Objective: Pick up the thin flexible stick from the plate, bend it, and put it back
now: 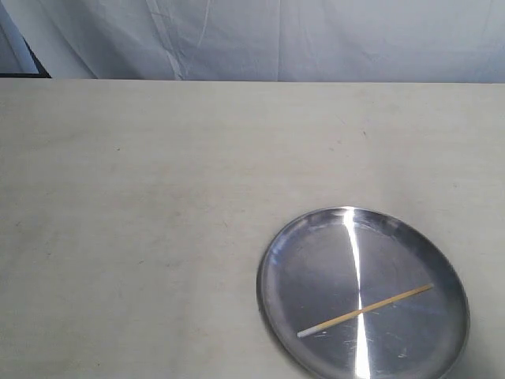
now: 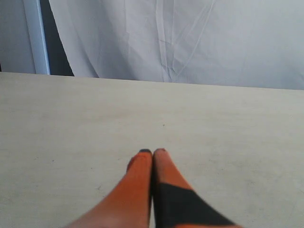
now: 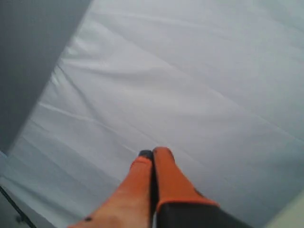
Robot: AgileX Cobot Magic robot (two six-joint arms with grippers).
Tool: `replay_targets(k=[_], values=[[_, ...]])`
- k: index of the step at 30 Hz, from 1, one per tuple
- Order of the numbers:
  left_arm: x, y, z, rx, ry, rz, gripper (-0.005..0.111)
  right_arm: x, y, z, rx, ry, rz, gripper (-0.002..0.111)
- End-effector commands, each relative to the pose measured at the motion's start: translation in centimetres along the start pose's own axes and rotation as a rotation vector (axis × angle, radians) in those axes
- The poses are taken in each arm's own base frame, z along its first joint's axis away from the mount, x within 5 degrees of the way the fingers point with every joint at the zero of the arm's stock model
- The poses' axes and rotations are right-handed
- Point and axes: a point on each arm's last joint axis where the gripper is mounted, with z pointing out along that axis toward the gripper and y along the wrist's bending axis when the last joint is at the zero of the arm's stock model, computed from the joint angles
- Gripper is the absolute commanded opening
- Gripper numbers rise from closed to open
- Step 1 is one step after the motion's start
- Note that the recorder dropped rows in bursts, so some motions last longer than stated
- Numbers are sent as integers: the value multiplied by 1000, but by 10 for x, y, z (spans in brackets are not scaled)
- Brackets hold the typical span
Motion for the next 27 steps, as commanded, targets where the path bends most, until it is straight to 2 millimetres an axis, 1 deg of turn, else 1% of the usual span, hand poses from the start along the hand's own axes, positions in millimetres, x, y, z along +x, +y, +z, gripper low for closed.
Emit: replay_targets(k=[1, 3, 4, 5, 6, 7, 8, 9, 10, 11, 12, 13, 15, 17, 18, 20, 23, 27], values=[[0, 0, 0, 0, -12, -8, 0, 1, 13, 28, 325, 419, -361, -1], [0, 0, 0, 0, -12, -8, 0, -4, 28, 57, 401, 673, -614, -1], [0, 0, 0, 0, -12, -8, 0, -2, 37, 81, 384, 907, -750, -1], [0, 0, 0, 0, -12, -8, 0, 1, 39, 89, 354, 1029, -823, -1], [0, 0, 0, 0, -12, -8, 0, 5, 42, 108, 298, 1202, -909, -1], [0, 0, 0, 0, -12, -8, 0, 11, 38, 124, 250, 1346, -975, -1], [0, 0, 0, 0, -12, -8, 0, 20, 27, 142, 193, 1497, -1052, -1], [0, 0, 0, 0, -12, -8, 0, 29, 15, 153, 155, 1582, -1113, -1], [0, 0, 0, 0, -12, -8, 0, 41, 3, 160, 116, 1664, -1158, -1], [0, 0, 0, 0, -12, -8, 0, 55, -8, 164, 86, 1756, -1164, 1], [0, 0, 0, 0, -12, -8, 0, 70, -17, 166, 55, 1839, -1155, 7], [0, 0, 0, 0, -12, -8, 0, 85, -23, 167, 8, 1911, -1159, 17], [0, 0, 0, 0, -12, -8, 0, 117, -34, 166, -116, 2039, -1187, 40], [0, 0, 0, 0, -12, -8, 0, 136, -39, 163, -189, 2122, -1227, 51], [0, 0, 0, 0, -12, -8, 0, 143, -41, 161, -220, 2152, -1244, 52], [0, 0, 0, 0, -12, -8, 0, 158, -47, 157, -260, 2223, -1276, 52], [1, 0, 0, 0, -10, -8, 0, 174, -57, 151, -288, 2310, -1298, 51], [1, 0, 0, 0, -10, -8, 0, 187, -71, 147, -289, 2395, -1283, 51]])
